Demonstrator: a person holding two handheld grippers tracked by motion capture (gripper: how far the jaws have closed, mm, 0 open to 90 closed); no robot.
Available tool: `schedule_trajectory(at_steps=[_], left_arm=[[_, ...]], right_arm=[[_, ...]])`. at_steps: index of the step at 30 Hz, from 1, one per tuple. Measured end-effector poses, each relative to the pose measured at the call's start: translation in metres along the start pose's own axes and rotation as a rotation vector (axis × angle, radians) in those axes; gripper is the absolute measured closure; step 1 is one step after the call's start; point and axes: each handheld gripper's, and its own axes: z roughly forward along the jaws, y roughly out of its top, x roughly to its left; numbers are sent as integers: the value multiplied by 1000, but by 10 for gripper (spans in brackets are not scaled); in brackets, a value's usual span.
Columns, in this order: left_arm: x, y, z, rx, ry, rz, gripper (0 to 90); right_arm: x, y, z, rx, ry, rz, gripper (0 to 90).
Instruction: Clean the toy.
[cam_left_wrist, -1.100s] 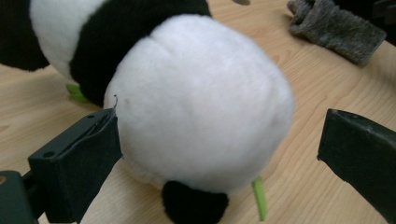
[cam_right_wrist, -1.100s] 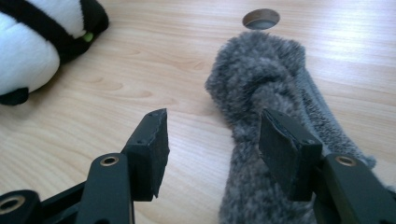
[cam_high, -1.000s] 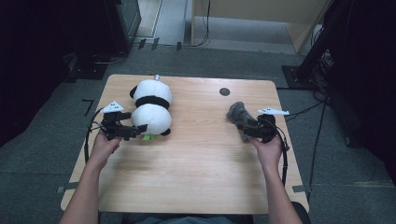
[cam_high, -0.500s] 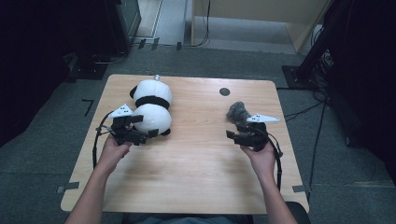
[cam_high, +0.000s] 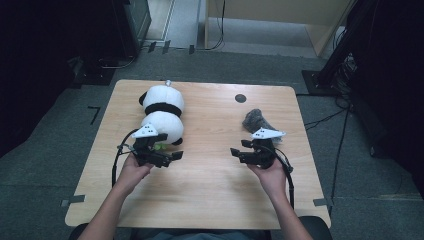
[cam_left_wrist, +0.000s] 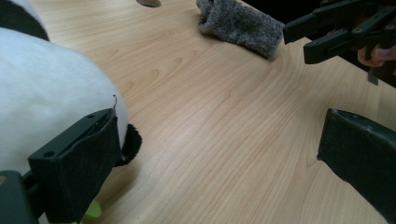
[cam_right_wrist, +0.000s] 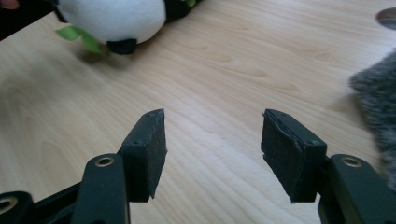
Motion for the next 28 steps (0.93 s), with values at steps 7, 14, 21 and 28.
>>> schedule_trajectory(at_steps=[7,14,21,28], left_arm=[[-12,-8,1,-37,-100,25,0],[-15,-16,15,20,-57,36,0],[-17,-21,25,84,-33,65,0],[-17,-21,29,97,3,52,132]], right_arm=[[15,-5,-3,-12,42,-14,405],[27,-10,4,11,48,-54,402],[31,-11,11,25,63,-63,402],[29,-11,12,25,59,-67,402]])
